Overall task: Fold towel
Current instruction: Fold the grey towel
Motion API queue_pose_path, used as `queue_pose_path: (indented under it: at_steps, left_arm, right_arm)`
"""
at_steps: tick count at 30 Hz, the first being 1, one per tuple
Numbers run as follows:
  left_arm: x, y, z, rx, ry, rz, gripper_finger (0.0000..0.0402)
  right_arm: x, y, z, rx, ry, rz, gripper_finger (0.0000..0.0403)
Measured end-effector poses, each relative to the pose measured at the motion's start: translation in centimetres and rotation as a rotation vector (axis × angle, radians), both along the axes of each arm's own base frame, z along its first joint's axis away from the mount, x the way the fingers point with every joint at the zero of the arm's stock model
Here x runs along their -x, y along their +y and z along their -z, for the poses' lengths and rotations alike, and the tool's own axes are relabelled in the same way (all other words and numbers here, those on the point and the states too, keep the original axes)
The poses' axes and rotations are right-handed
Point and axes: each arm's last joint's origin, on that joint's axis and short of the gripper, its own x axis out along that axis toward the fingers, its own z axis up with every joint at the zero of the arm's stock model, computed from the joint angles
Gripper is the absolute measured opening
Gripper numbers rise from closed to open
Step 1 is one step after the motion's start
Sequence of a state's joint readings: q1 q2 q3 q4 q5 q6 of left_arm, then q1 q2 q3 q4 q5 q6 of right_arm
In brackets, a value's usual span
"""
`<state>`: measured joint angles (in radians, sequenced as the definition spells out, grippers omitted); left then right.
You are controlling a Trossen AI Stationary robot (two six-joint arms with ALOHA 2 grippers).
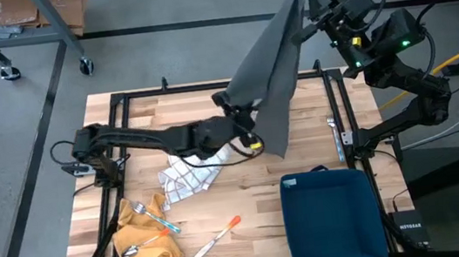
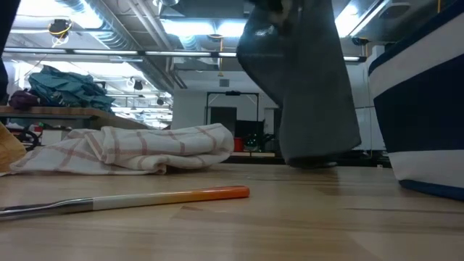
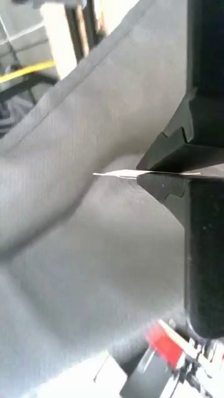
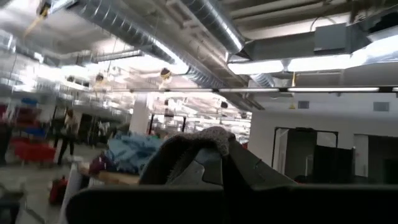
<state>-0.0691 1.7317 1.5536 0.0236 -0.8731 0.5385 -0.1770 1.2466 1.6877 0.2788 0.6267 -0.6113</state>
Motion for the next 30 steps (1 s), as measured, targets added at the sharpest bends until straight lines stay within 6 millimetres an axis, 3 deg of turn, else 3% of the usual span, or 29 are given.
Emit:
queue_pose_path:
  at_steps: [8,15,22,30]
  left_arm:
    - [5.5,0.8,-7.7,-0.11,-0.194,-0.037,0.0]
    - [11.3,2.9,-13.7,-0.199,-0.461,-0.117,0.0]
    - [14.4,5.6,-16.0,-0.252,-0.644,-0.13,0.0]
    - [15.4,8.5,-16.3,-0.273,-0.712,-0.162,0.0]
  right_arm:
    - [1.5,0.3,-1.1,0.032,-0.132,-0.007,0.0001]
    - [2.9,0.5,-2.0,0.093,-0.241,0.043,0.0001]
    - [3.8,0.7,-2.5,0.148,-0.275,0.112,0.0001]
    - [3.8,-0.2,-2.4,0.166,-0.245,0.175,0.0001]
